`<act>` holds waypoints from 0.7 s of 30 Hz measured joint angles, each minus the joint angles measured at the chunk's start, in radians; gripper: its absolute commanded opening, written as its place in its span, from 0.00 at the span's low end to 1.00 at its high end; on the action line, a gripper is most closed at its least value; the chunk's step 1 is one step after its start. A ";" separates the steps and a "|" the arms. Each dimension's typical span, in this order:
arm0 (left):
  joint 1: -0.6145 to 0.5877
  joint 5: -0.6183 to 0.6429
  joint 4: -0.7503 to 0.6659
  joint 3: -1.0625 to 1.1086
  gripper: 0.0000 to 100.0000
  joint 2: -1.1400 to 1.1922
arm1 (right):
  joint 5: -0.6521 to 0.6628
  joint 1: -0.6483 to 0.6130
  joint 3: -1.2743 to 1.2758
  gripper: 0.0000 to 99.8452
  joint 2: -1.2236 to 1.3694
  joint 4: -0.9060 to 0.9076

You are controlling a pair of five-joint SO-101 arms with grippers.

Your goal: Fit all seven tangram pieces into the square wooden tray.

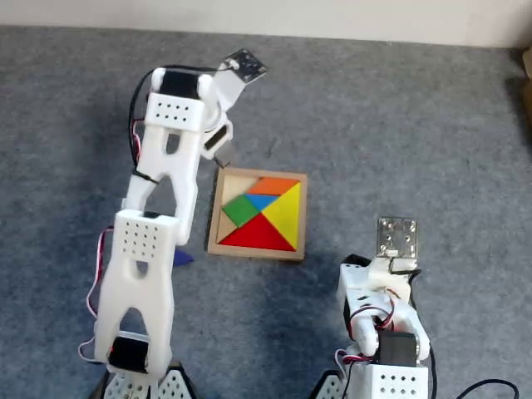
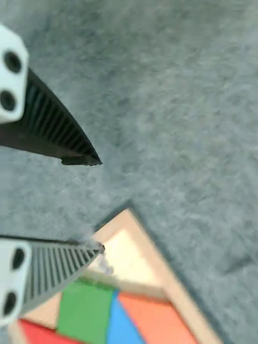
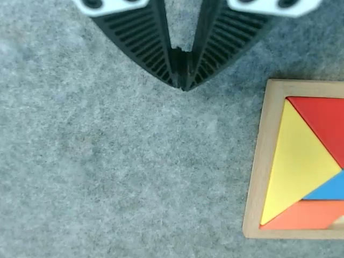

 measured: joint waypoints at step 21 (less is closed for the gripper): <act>-0.140 0.505 0.000 1.138 0.22 -0.864 | 0.000 0.000 0.000 0.01 0.000 0.000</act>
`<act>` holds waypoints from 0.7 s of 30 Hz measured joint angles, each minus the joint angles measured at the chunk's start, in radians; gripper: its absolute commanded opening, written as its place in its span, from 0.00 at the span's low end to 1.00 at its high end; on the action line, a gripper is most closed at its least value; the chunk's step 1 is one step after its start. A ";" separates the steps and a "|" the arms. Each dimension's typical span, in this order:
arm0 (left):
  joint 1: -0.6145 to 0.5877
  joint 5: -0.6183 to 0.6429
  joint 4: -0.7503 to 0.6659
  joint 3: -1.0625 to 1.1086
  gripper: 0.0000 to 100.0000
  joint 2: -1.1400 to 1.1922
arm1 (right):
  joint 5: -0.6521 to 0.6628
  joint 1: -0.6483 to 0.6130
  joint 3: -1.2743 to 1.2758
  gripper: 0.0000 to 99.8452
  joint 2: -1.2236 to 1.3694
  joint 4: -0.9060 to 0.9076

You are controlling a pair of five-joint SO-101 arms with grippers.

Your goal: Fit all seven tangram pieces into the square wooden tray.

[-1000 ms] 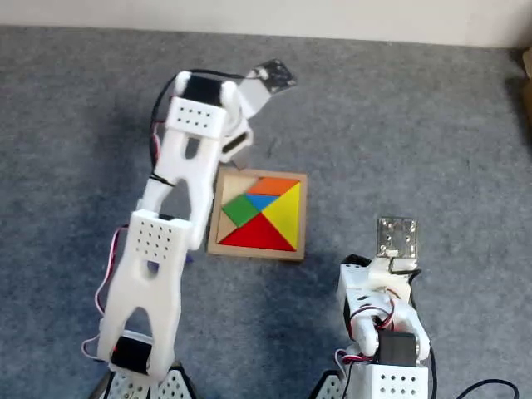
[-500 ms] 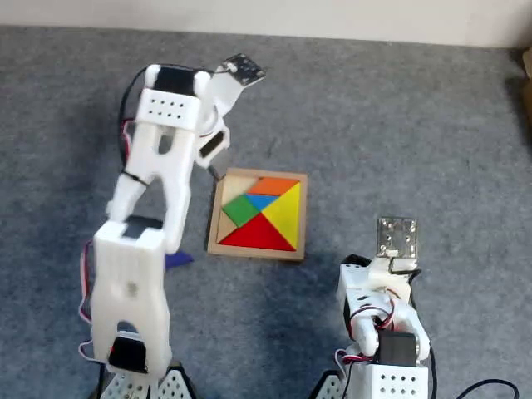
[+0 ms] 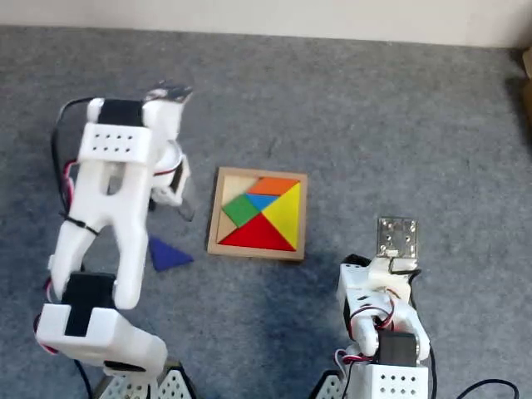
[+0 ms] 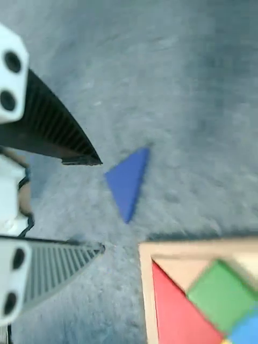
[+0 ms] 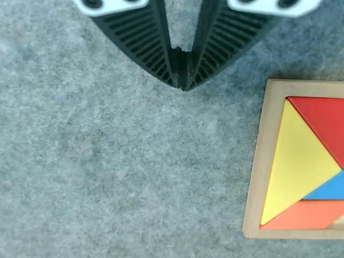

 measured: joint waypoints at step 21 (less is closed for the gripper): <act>-0.032 0.729 -0.236 0.477 0.22 0.000 | 0.000 0.000 0.000 0.01 0.000 0.000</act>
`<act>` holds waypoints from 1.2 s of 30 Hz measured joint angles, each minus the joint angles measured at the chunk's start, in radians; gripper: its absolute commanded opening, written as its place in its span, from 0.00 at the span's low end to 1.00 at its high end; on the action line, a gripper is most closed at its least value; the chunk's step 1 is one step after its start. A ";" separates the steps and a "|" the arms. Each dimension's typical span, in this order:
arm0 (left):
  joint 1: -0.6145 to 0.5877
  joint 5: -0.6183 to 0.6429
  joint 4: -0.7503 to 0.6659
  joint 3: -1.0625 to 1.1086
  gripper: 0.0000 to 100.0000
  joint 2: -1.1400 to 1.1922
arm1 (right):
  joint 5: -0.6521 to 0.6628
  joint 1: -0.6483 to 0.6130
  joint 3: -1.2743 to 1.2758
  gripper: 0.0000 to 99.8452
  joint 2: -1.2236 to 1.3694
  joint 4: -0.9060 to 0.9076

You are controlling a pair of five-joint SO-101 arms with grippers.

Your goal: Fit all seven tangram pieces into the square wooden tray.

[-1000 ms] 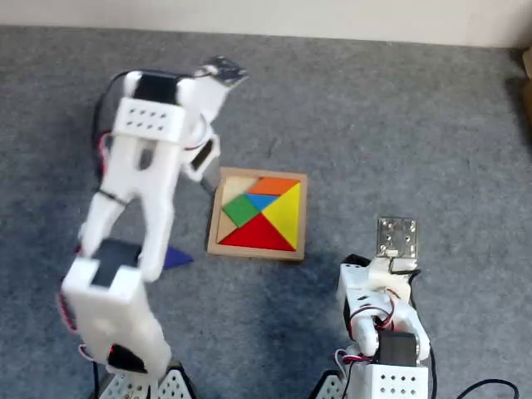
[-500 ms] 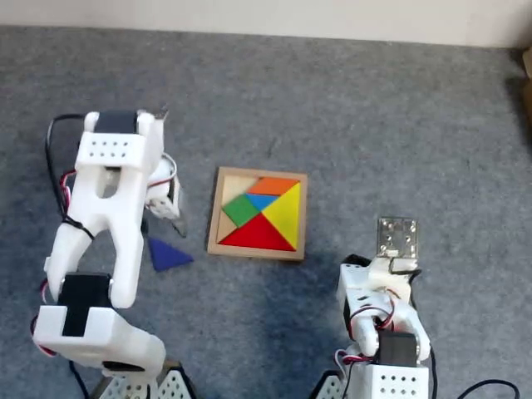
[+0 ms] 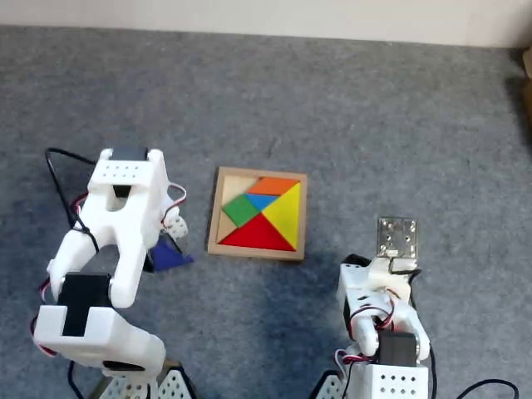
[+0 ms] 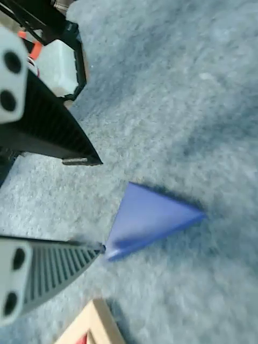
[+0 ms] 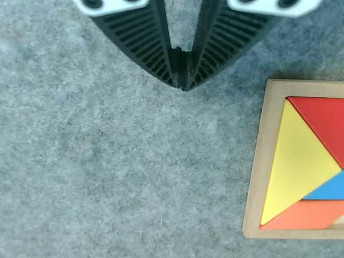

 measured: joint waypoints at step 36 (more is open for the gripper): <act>-0.054 0.043 -0.471 0.259 0.08 -0.044 | 0.000 0.000 0.000 0.01 0.000 0.000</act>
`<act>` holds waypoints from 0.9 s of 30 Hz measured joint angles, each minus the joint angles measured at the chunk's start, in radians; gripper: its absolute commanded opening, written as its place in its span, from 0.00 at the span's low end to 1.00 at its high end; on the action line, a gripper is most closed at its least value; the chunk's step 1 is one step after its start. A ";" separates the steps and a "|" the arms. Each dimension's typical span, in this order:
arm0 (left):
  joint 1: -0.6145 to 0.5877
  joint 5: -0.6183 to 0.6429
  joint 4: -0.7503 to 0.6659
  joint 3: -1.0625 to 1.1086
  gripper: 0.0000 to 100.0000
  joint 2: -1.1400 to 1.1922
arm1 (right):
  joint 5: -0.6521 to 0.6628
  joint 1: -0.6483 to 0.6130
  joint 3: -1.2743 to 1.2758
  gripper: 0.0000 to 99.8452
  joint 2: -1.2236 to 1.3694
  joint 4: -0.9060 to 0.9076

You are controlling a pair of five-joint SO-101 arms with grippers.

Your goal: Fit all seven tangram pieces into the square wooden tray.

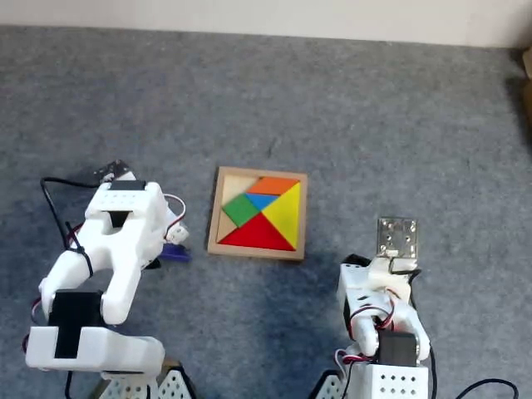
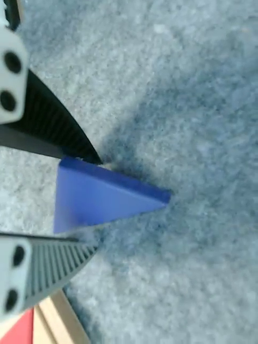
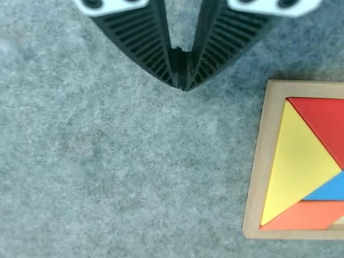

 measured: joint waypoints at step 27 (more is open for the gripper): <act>0.157 -0.353 0.071 -0.396 0.01 0.000 | 0.000 0.000 0.000 0.01 0.000 -0.003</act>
